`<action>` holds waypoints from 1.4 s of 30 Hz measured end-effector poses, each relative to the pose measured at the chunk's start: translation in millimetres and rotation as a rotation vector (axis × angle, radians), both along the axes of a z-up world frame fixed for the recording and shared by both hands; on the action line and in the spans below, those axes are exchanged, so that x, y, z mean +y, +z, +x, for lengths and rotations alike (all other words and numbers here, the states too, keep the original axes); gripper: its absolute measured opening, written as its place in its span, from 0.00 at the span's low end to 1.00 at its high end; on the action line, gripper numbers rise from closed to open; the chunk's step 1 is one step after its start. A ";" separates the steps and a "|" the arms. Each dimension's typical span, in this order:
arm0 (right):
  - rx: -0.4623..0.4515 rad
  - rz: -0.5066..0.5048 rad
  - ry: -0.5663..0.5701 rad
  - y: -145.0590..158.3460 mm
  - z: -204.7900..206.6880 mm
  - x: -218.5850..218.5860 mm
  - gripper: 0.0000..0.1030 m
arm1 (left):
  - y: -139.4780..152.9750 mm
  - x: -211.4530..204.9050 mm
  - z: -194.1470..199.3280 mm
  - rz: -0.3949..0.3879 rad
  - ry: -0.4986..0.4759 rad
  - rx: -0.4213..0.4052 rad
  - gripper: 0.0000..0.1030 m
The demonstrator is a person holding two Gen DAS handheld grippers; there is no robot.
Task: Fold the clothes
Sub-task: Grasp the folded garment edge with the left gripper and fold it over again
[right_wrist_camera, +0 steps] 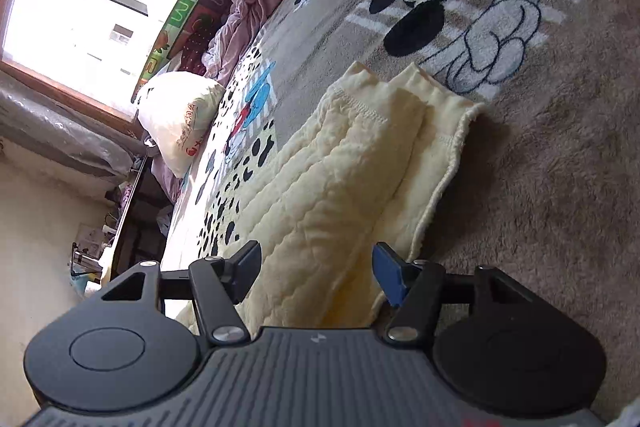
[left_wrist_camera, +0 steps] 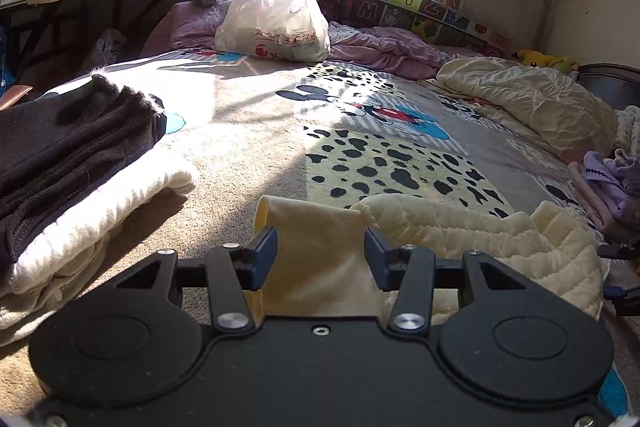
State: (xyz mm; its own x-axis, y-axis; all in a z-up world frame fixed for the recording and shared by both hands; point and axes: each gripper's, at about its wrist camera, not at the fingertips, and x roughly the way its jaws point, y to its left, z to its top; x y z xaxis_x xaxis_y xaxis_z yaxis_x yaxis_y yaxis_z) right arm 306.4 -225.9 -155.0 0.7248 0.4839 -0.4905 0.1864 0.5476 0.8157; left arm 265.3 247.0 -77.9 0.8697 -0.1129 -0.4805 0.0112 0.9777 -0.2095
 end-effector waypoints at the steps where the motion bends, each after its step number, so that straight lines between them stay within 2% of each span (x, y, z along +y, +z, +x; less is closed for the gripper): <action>1: 0.013 0.025 0.014 -3.3 -1.7 7.6 0.61 | -0.2 -2.0 1.1 -0.003 -0.007 0.000 0.46; 4: 0.005 0.084 0.005 -7.7 -3.8 18.0 0.61 | -2.0 -6.2 2.0 -0.007 -0.025 0.002 0.46; 6: -0.024 0.187 -0.019 -13.2 -4.5 18.4 0.61 | -5.4 -10.4 4.3 -0.002 -0.038 0.012 0.46; 8: -0.065 0.241 -0.068 -16.2 -6.6 16.6 0.61 | -9.7 -12.9 6.1 0.008 -0.043 0.028 0.46; 13: -0.194 0.189 -0.236 -23.3 -0.6 -1.9 0.57 | -16.7 -13.6 9.2 0.010 -0.052 0.049 0.46; 16: -0.217 0.214 -0.291 -33.2 4.4 -14.4 0.35 | -20.4 -13.6 10.6 0.011 -0.049 0.056 0.46; 18: -0.229 0.195 -0.275 -33.7 8.7 -17.5 0.09 | -21.5 -15.0 11.3 0.016 -0.049 0.059 0.47; 22: -0.285 0.146 -0.263 -22.9 6.8 -22.2 0.08 | -23.5 -19.3 12.2 0.028 -0.058 0.066 0.47; 23: -0.310 0.117 -0.274 -17.1 3.0 -24.5 0.08 | -24.6 -20.8 12.9 0.033 -0.059 0.069 0.47; 24: -0.335 0.047 -0.279 -11.6 -1.6 -27.9 0.08 | -25.6 -22.6 13.6 0.041 -0.059 0.073 0.47; 25: -0.314 -0.029 -0.268 -12.3 0.2 -28.6 0.08 | -26.2 -24.0 13.8 0.048 -0.060 0.075 0.47; 26: -0.259 -0.045 -0.253 -22.7 4.5 -32.1 0.08 | -26.8 -25.0 14.0 0.053 -0.061 0.076 0.47; 28: -0.183 0.029 -0.246 -41.5 8.8 -38.5 0.08 | -27.7 -24.6 14.4 0.052 -0.057 0.078 0.48; 31: -0.224 -0.028 -0.258 -34.0 0.8 -35.7 0.08 | -30.6 -22.5 15.3 0.045 -0.048 0.087 0.50; 33: -0.198 -0.070 -0.234 -36.2 4.5 -30.5 0.08 | -31.1 -21.9 15.2 0.044 -0.046 0.090 0.50; 37: -0.218 -0.077 -0.247 -34.7 -2.7 -29.8 0.08 | -32.4 -19.5 16.0 0.042 -0.043 0.106 0.50; 39: -0.167 -0.072 -0.248 -38.7 -2.6 -28.6 0.08 | -33.1 -17.9 15.8 0.053 -0.037 0.118 0.48; 42: -0.168 -0.068 -0.233 -38.8 -4.7 -27.0 0.08 | -32.7 -14.0 15.3 0.043 -0.019 0.127 0.43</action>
State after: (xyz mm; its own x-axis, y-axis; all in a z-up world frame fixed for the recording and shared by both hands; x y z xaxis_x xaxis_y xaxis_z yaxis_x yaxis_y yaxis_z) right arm 301.8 -252.9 -193.8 0.8863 0.2648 -0.3800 0.1794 0.5602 0.8087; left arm 280.6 233.0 -110.6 0.7996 -0.1055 -0.5912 0.0057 0.9857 -0.1682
